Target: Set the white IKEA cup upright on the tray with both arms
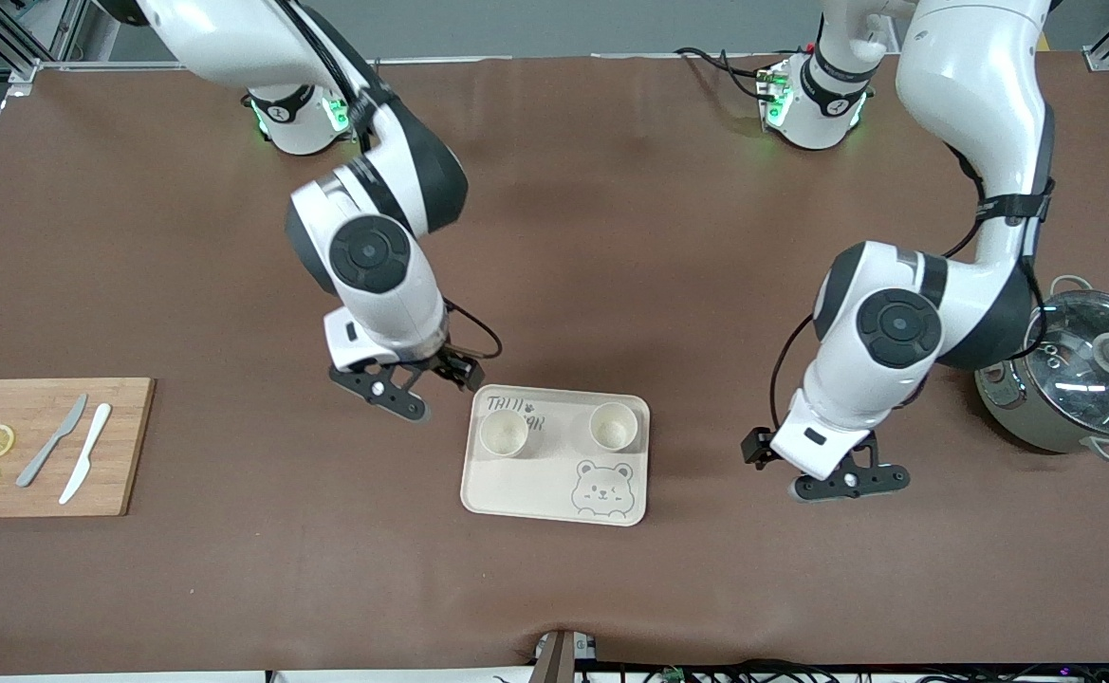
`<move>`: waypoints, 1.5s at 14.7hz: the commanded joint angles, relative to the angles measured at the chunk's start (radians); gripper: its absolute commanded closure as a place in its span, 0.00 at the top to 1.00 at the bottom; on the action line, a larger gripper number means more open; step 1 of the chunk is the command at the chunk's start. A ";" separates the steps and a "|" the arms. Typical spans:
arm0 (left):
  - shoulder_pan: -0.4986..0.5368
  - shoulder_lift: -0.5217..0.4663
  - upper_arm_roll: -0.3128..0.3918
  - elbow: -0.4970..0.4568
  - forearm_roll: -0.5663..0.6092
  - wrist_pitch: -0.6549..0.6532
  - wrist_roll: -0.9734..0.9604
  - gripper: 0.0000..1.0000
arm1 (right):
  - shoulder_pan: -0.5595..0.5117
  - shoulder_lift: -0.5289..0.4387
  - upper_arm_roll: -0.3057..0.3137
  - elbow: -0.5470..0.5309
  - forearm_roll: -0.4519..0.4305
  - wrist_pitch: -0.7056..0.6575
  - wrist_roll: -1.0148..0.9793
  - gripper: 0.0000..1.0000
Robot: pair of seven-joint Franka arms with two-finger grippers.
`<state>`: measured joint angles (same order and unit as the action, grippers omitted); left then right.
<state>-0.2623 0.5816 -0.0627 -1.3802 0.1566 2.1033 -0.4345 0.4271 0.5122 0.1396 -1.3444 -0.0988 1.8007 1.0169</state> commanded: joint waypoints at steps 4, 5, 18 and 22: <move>0.040 -0.132 -0.009 -0.006 -0.014 -0.173 0.144 1.00 | -0.126 -0.268 0.011 -0.154 0.079 -0.139 -0.203 1.00; 0.057 -0.155 -0.006 -0.008 -0.038 -0.199 0.202 1.00 | -0.151 -0.315 0.011 -0.192 0.089 -0.150 -0.245 1.00; 0.195 -0.420 -0.014 -0.031 -0.187 -0.557 0.347 1.00 | -0.588 -0.632 -0.003 -0.447 0.105 -0.221 -0.917 1.00; 0.199 -0.437 -0.014 -0.033 -0.148 -0.580 0.352 1.00 | -0.645 -0.616 -0.003 -0.449 0.105 -0.173 -0.986 1.00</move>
<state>-0.0669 0.1516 -0.0769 -1.3862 -0.0169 1.5221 -0.0920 -0.1951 -0.0886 0.1201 -1.7689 -0.0109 1.6055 0.0580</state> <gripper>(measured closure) 0.000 0.000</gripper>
